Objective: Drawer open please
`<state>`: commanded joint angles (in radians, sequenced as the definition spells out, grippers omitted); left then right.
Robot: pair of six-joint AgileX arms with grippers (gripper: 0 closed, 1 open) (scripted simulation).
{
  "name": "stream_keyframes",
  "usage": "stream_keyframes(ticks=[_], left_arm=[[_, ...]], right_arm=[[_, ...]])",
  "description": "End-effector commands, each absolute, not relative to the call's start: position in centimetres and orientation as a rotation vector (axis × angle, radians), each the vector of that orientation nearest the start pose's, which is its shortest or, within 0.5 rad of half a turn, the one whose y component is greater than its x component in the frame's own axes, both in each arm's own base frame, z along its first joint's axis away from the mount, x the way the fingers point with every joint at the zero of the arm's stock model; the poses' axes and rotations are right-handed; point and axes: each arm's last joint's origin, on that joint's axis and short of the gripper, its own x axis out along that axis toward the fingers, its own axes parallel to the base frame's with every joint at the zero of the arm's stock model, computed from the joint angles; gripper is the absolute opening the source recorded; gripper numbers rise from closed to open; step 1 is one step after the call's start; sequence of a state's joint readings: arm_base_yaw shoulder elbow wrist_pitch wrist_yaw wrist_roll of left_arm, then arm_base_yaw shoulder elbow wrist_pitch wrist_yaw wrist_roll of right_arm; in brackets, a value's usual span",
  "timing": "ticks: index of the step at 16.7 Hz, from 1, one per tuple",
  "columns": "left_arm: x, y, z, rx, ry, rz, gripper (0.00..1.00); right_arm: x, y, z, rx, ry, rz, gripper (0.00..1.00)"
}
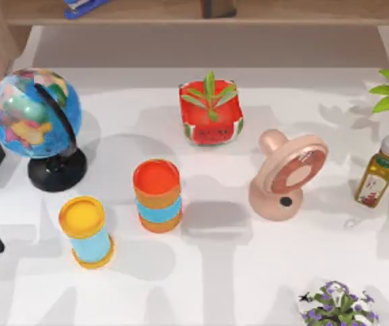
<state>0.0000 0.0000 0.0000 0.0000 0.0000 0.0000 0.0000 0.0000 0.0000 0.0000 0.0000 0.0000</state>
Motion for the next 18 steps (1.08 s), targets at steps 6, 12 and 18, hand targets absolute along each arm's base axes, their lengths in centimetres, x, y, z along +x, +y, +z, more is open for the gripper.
stream_keyframes(ticks=[6, 12, 18], left_arm=[[10.6, -0.1, 16.0, 0.000, 0.000, 0.000, 1.00], [10.6, -0.1, 16.0, 0.000, 0.000, 0.000, 1.00], [10.6, -0.1, 16.0, 0.000, 0.000, 0.000, 1.00]], right_arm=[[11.0, -0.5, 18.1, -0.004, -0.041, -0.001, 1.00], [14.9, -2.4, 22.4, -0.006, -0.033, -0.014, 1.00], [21.5, -6.2, 23.5, 0.001, 0.001, -0.009, 1.00]])
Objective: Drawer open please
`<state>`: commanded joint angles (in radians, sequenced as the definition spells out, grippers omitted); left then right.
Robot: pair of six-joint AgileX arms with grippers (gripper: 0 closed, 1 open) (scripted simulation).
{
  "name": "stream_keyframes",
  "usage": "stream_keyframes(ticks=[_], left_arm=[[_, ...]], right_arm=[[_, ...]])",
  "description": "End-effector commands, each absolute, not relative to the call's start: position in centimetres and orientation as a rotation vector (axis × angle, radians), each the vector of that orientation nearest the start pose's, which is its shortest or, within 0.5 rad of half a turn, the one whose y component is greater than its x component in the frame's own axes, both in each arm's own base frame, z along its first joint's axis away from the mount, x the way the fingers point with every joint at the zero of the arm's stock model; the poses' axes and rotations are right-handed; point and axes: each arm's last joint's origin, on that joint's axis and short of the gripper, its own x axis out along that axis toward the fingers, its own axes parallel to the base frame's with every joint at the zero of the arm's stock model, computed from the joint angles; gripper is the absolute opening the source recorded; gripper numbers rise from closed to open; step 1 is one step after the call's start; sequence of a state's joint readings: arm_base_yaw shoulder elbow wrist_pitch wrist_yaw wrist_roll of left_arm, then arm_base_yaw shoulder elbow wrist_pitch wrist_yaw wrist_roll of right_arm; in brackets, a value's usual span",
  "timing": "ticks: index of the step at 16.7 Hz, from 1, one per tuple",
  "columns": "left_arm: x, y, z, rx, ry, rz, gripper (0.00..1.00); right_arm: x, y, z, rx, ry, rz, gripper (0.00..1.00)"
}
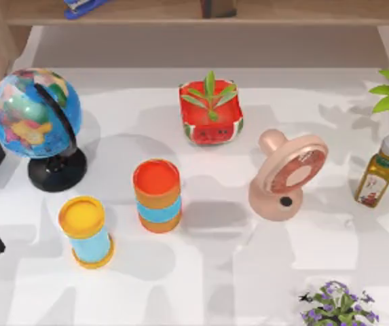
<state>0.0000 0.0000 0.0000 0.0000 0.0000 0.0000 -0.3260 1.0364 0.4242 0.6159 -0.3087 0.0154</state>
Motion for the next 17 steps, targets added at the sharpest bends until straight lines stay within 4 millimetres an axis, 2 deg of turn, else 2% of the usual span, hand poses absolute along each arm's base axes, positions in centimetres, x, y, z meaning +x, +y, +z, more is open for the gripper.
stream_keyframes(ticks=[2, 5, 12, 14, 17], left_arm=[[10.6, -0.1, 16.0, 0.000, 0.000, 0.000, 1.00], [10.6, -0.1, 16.0, 0.000, 0.000, 0.000, 1.00], [10.6, -0.1, 16.0, 0.000, 0.000, 0.000, 1.00], [10.6, -0.1, 16.0, 0.000, 0.000, 0.000, 1.00], [10.6, -0.1, 16.0, 0.000, 0.000, 0.000, 1.00]], right_arm=[[23.1, -7.4, 23.3, 0.003, 0.005, -0.005, 1.00], [24.3, -8.5, 23.1, 0.000, 0.001, 0.000, 1.00], [24.6, -8.5, 23.0, -0.012, 0.000, 0.003, 1.00], [25.4, -9.0, 23.1, -0.070, -0.009, 0.005, 1.00], [27.7, -10.2, 22.7, -0.233, -0.015, 0.003, 1.00]])
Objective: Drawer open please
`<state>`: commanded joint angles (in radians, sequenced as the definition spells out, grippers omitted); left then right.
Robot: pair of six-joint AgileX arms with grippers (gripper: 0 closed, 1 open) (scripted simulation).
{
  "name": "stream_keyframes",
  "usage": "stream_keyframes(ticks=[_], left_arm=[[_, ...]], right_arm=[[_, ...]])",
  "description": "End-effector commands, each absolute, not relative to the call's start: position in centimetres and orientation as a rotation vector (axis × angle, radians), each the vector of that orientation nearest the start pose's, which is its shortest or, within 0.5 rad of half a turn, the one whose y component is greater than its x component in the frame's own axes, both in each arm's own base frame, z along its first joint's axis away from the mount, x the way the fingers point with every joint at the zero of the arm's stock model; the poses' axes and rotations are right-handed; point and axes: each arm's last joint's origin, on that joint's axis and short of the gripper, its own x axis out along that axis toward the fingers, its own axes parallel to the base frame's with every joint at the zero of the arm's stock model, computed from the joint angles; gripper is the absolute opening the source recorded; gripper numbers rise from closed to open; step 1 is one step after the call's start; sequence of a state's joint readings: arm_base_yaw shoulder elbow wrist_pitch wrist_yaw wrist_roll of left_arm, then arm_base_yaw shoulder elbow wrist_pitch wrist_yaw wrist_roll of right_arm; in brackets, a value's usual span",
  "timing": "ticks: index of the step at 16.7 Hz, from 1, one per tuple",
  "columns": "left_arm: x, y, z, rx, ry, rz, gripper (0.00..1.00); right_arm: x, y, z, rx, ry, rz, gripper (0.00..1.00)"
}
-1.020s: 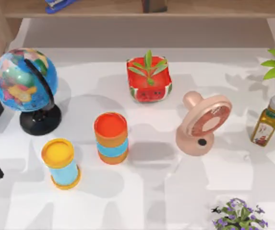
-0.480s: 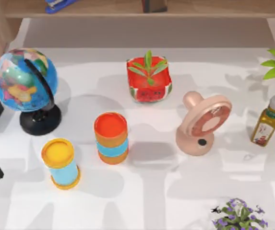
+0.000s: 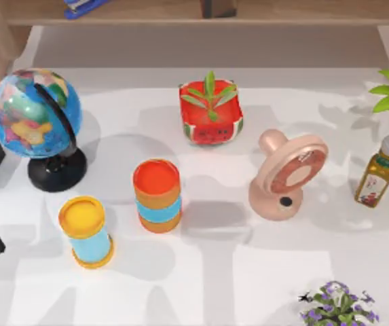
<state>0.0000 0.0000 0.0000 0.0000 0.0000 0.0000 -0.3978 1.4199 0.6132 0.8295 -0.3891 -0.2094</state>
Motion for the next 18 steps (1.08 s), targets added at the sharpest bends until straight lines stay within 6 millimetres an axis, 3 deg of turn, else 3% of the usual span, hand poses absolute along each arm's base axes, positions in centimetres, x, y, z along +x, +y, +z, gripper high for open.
stream_keyframes(ticks=[4, 10, 14, 18], left_arm=[[10.6, -0.1, 16.0, 0.000, 0.000, 0.000, 1.00], [10.6, -0.1, 16.0, 0.000, 0.000, 0.000, 1.00], [10.6, -0.1, 16.0, 0.000, 0.000, 0.000, 1.00], [10.6, -0.1, 16.0, 0.000, 0.000, 0.000, 1.00]], right_arm=[[31.8, -12.7, 20.4, -0.562, -0.005, -0.003, 1.00], [37.1, -16.2, 14.5, -1.127, 0.013, -0.005, 1.00], [39.3, -17.5, 11.0, -1.424, 0.012, -0.006, 1.00], [40.3, -18.0, 9.0, -1.563, 0.008, -0.008, 1.00]])
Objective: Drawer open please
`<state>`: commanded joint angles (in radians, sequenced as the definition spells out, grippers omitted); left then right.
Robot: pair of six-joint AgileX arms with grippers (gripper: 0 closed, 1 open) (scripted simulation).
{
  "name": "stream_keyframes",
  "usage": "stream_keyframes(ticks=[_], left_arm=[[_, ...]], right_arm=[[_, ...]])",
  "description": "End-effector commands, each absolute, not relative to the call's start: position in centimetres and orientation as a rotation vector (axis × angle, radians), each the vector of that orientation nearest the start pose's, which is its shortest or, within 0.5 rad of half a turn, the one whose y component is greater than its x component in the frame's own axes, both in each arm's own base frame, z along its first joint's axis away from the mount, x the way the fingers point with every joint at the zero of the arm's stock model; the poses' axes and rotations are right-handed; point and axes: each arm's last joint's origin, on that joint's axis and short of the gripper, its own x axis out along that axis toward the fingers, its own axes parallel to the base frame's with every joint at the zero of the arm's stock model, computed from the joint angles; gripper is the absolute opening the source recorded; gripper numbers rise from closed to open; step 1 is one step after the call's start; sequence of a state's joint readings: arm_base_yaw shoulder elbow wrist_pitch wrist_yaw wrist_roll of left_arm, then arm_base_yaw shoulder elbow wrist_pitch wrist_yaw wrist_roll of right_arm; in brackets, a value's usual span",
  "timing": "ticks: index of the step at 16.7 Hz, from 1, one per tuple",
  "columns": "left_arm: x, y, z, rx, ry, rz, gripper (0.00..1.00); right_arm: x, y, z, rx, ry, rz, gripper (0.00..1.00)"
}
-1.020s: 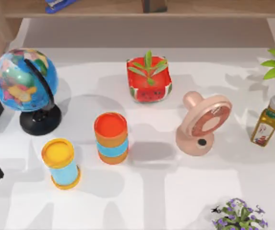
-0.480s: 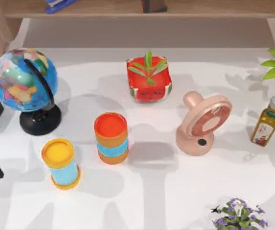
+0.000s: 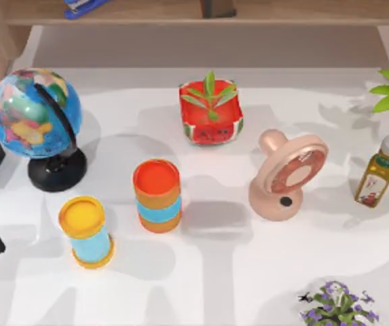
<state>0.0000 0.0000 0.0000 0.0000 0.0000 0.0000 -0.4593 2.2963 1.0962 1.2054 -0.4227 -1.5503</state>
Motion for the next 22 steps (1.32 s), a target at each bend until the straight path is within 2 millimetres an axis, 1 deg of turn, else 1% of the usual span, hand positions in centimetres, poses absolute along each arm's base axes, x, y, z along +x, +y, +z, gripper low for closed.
stream_keyframes(ticks=[6, 12, 16, 22], left_arm=[[10.6, -0.1, 16.0, 0.000, 0.000, 0.000, 1.00], [10.6, -0.1, 16.0, 0.000, 0.000, 0.000, 1.00], [10.6, -0.1, 16.0, 0.000, 0.000, 0.000, 1.00], [10.6, -0.1, 16.0, 0.000, 0.000, 0.000, 1.00]], right_arm=[[40.4, -17.8, 8.9, -1.568, 0.006, -0.003, 1.00], [42.7, -18.1, 8.9, -1.571, 0.008, -0.008, 1.00], [42.8, -18.1, 8.9, -1.571, 0.008, -0.008, 1.00], [42.8, -18.1, 8.9, -1.571, 0.008, -0.008, 0.55]])
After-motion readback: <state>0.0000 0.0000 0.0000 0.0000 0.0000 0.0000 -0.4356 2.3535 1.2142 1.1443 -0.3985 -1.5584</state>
